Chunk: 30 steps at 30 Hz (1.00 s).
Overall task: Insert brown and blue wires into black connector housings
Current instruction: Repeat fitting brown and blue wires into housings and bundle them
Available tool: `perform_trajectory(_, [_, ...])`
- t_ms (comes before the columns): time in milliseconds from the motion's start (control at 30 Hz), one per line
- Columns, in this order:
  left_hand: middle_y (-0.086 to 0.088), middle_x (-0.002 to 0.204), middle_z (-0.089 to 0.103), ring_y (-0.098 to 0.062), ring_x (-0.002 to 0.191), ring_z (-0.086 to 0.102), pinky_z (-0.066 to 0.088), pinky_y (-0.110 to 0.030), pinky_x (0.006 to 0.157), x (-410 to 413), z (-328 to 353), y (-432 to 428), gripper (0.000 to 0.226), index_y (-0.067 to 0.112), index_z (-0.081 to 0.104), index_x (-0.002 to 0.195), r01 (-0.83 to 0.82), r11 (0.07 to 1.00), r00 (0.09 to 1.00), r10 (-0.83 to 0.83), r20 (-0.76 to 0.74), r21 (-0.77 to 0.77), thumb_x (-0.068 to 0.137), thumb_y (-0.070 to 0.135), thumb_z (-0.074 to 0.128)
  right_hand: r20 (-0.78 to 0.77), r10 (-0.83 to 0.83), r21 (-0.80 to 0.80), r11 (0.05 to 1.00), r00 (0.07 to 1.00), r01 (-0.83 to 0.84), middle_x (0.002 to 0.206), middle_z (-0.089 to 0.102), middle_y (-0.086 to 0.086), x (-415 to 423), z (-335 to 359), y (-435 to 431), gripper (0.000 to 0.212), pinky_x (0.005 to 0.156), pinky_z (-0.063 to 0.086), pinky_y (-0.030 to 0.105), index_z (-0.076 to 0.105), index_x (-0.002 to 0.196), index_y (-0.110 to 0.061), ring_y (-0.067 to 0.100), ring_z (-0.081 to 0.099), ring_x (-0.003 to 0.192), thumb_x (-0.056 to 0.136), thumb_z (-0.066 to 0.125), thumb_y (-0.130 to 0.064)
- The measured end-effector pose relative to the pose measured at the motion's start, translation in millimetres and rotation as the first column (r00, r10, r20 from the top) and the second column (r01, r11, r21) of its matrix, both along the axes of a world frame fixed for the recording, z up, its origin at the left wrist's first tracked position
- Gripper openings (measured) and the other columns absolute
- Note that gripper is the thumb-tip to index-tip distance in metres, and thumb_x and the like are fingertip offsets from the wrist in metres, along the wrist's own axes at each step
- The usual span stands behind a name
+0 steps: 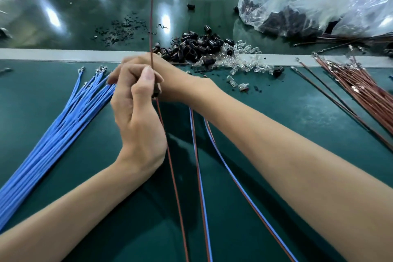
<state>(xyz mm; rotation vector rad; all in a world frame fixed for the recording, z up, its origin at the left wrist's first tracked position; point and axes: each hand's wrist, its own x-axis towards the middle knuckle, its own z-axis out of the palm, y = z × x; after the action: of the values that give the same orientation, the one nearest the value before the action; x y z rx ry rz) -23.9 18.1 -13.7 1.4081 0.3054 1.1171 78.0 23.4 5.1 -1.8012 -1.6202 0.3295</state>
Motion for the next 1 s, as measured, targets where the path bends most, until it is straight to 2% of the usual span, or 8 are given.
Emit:
perform_trajectory(67, [0.0, 0.067, 0.042, -0.009, 0.061, 0.036, 0.031, -0.021, 0.057, 1.4, -0.7, -0.3, 0.019, 0.018, 0.046, 0.069, -0.009, 1.0, 1.0, 0.009, -0.003, -0.023, 0.087, 0.016, 0.039, -0.116, -0.016, -0.008, 1.0, 0.993, 0.015, 0.067, 0.047, -0.001, -3.5, -3.1, -1.0, 0.024, 0.062, 0.035, 0.015, 0.049, 0.068, -0.007, 0.013, 0.044, 0.071, 0.082, 0.047, 0.013])
perform_trajectory(233, [-0.007, 0.07, 0.042, -0.01, 0.062, 0.039, 0.032, -0.02, 0.057, 3.6, -0.9, 1.3, 0.02, 0.017, 0.045, 0.068, -0.026, 0.999, 1.0, 0.025, -0.017, -0.045, 0.087, 0.017, 0.037, -0.265, -0.026, -0.016, 1.0, 0.964, 0.023, 0.077, 0.045, 0.004, -11.2, -7.0, -1.7, 0.018, 0.071, 0.038, 0.025, 0.051, 0.081, 0.0, 0.016, 0.041, 0.077, 0.086, 0.044, 0.016])
perform_trajectory(300, [-0.016, 0.075, 0.042, -0.016, 0.066, 0.038, 0.031, -0.023, 0.059, 4.4, -0.2, 2.1, 0.02, 0.019, 0.046, 0.067, -0.041, 0.998, 0.999, 0.039, -0.035, -0.046, 0.086, 0.018, 0.038, -0.256, -0.051, -0.056, 0.998, 0.965, 0.038, 0.078, 0.044, 0.002, -10.8, -6.1, -2.4, 0.026, 0.072, 0.038, 0.02, 0.046, 0.076, -0.008, 0.012, 0.041, 0.076, 0.088, 0.044, 0.015])
perform_trajectory(433, [-0.011, 0.071, 0.044, -0.011, 0.062, 0.04, 0.031, -0.021, 0.056, 4.9, -0.3, 1.7, 0.02, 0.02, 0.047, 0.067, -0.043, 0.998, 0.998, 0.041, -0.042, -0.05, 0.086, 0.018, 0.038, -0.229, -0.035, -0.022, 0.999, 0.973, 0.031, 0.094, 0.05, 0.025, -12.3, -4.2, -3.0, 0.013, 0.089, 0.04, 0.045, 0.054, 0.096, 0.019, 0.032, 0.049, 0.088, 0.087, 0.046, 0.014])
perform_trajectory(633, [-0.004, 0.07, 0.042, -0.006, 0.061, 0.038, 0.031, -0.019, 0.055, 4.4, -0.3, 1.8, 0.02, 0.02, 0.047, 0.067, -0.031, 0.998, 0.998, 0.029, -0.053, -0.049, 0.085, 0.019, 0.039, -0.166, -0.047, -0.002, 0.999, 0.985, 0.047, 0.1, 0.051, 0.031, -11.5, -6.5, -2.4, 0.013, 0.086, 0.041, 0.044, 0.056, 0.096, 0.019, 0.039, 0.051, 0.092, 0.088, 0.048, 0.012])
perform_trajectory(800, [-0.002, 0.067, 0.042, -0.007, 0.06, 0.038, 0.03, -0.019, 0.054, 4.5, -1.6, 2.2, 0.021, 0.019, 0.045, 0.065, -0.013, 0.998, 0.999, 0.01, -0.046, -0.066, 0.085, 0.017, 0.039, -0.228, -0.054, -0.002, 0.998, 0.972, 0.055, 0.088, 0.05, 0.021, -13.3, -9.8, -2.0, 0.011, 0.082, 0.041, 0.042, 0.057, 0.092, 0.015, 0.033, 0.048, 0.083, 0.086, 0.047, 0.015])
perform_trajectory(900, [-0.009, 0.072, 0.04, -0.011, 0.063, 0.037, 0.03, -0.02, 0.056, 4.9, -2.1, 3.2, 0.021, 0.018, 0.045, 0.065, -0.023, 0.999, 0.997, 0.02, -0.076, -0.043, 0.085, 0.018, 0.039, -0.368, -0.122, -0.071, 0.992, 0.922, 0.103, 0.075, 0.038, -0.009, -12.5, -10.0, -9.2, 0.034, 0.076, 0.04, 0.016, 0.045, 0.074, -0.013, 0.004, 0.046, 0.074, 0.089, 0.042, 0.017])
perform_trajectory(1000, [-0.013, 0.076, 0.04, -0.012, 0.064, 0.037, 0.031, -0.02, 0.057, 4.2, -2.3, 3.1, 0.021, 0.018, 0.046, 0.065, -0.01, 0.999, 0.997, 0.006, -0.076, -0.042, 0.086, 0.018, 0.038, -0.381, -0.134, -0.119, 0.988, 0.915, 0.095, 0.077, 0.022, -0.017, -11.5, -15.6, -16.1, 0.057, 0.073, 0.031, -0.003, 0.02, 0.07, -0.031, -0.013, 0.035, 0.067, 0.092, 0.038, 0.018])
